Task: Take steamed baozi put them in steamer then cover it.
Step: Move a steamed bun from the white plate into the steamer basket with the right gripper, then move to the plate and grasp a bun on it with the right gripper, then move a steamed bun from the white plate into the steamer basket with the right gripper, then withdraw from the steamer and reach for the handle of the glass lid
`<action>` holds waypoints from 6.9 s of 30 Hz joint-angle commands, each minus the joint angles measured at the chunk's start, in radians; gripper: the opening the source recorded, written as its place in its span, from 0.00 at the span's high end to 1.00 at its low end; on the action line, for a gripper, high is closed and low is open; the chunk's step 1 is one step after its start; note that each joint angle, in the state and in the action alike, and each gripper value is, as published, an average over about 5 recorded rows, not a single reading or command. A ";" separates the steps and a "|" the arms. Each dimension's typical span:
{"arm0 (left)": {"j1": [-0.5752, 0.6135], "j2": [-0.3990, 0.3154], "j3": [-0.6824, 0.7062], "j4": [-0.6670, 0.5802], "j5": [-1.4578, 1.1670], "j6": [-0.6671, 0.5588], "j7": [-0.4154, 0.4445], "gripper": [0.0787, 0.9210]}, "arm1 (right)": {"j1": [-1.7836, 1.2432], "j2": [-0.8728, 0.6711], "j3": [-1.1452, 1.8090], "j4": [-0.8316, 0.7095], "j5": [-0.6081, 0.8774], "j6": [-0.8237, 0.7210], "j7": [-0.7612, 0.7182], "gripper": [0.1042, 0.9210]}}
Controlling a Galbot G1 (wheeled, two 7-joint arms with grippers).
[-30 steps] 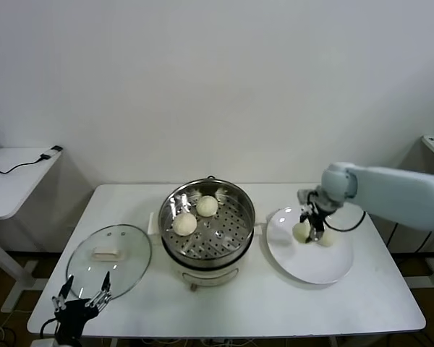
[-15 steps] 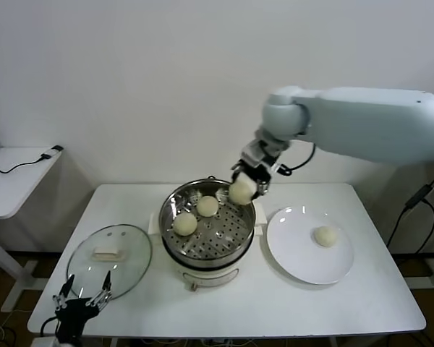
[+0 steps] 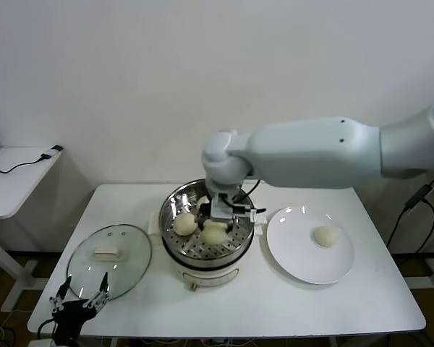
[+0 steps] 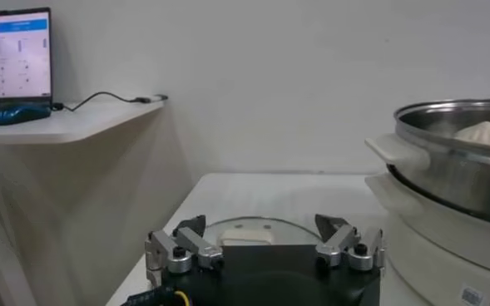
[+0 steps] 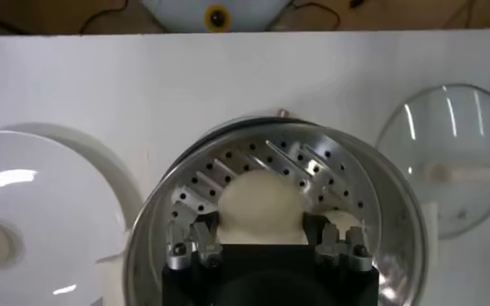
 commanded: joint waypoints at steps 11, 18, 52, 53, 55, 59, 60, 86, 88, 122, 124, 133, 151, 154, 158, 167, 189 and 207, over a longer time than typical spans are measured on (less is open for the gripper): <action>0.003 -0.001 -0.001 -0.001 -0.006 -0.006 -0.002 0.12 | -0.140 0.054 0.014 -0.065 -0.149 -0.003 0.094 0.18; 0.002 -0.002 -0.001 -0.005 -0.008 -0.008 -0.002 0.12 | -0.008 -0.036 0.040 -0.124 0.112 0.013 0.009 0.12; -0.005 -0.011 -0.012 0.001 -0.006 0.009 0.003 0.12 | -0.446 -0.522 0.126 -0.640 0.269 -0.431 -0.057 0.12; -0.005 -0.012 -0.012 0.001 -0.005 0.009 0.003 0.12 | -0.463 -0.511 0.139 -0.652 0.261 -0.433 -0.049 0.12; -0.004 -0.014 -0.012 0.002 -0.004 0.009 0.003 0.12 | -0.493 -0.490 0.162 -0.675 0.245 -0.436 -0.036 0.12; -0.004 -0.014 -0.013 0.004 -0.003 0.010 0.003 0.12 | -0.541 -0.453 0.205 -0.721 0.224 -0.437 -0.025 0.12; -0.004 -0.014 -0.013 0.004 -0.003 0.010 0.003 0.12 | -0.550 -0.446 0.213 -0.729 0.222 -0.437 -0.023 0.12; 0.000 -0.010 -0.010 -0.001 0.005 0.005 -0.001 0.12 | -0.361 -0.455 0.131 -0.633 0.333 -0.443 -0.020 0.30; -0.002 -0.010 -0.007 -0.004 0.005 0.008 -0.001 0.12 | -0.237 -0.459 0.050 -0.578 0.409 -0.453 -0.029 0.30; -0.008 0.002 -0.006 -0.047 -0.032 0.033 0.004 0.12 | 0.018 -0.037 -0.172 -0.127 0.959 -0.884 0.334 0.30; -0.009 0.002 -0.008 -0.047 -0.033 0.034 0.004 0.12 | -0.011 -0.036 -0.166 -0.147 0.928 -0.885 0.337 0.30; -0.017 0.001 -0.011 -0.042 -0.037 0.038 0.003 0.12 | -0.069 -0.034 -0.156 -0.209 0.873 -0.886 0.346 0.30; -0.019 0.008 -0.012 -0.047 -0.034 0.040 0.006 0.12 | 0.040 -0.094 -0.077 -0.258 0.933 -0.737 0.213 0.12; -0.020 0.012 -0.014 -0.054 -0.033 0.042 0.010 0.12 | 0.059 -0.154 0.010 -0.274 0.999 -0.727 0.243 0.12; -0.032 0.018 -0.018 -0.054 -0.036 0.037 0.012 0.12 | -0.013 -0.256 0.194 -0.296 1.052 -0.693 0.504 0.12; -0.068 0.053 -0.029 -0.027 -0.068 0.020 0.000 0.12 | -0.346 -0.500 0.638 -0.267 1.015 -0.620 0.994 0.12; -0.123 0.116 -0.024 0.032 0.072 -0.041 -0.061 0.12 | -2.090 -0.540 2.139 0.134 0.655 -0.230 0.894 0.12; -0.095 0.214 -0.026 0.189 1.047 -0.256 -0.377 0.12 | -2.394 -0.143 2.196 0.164 0.555 -0.056 0.843 0.12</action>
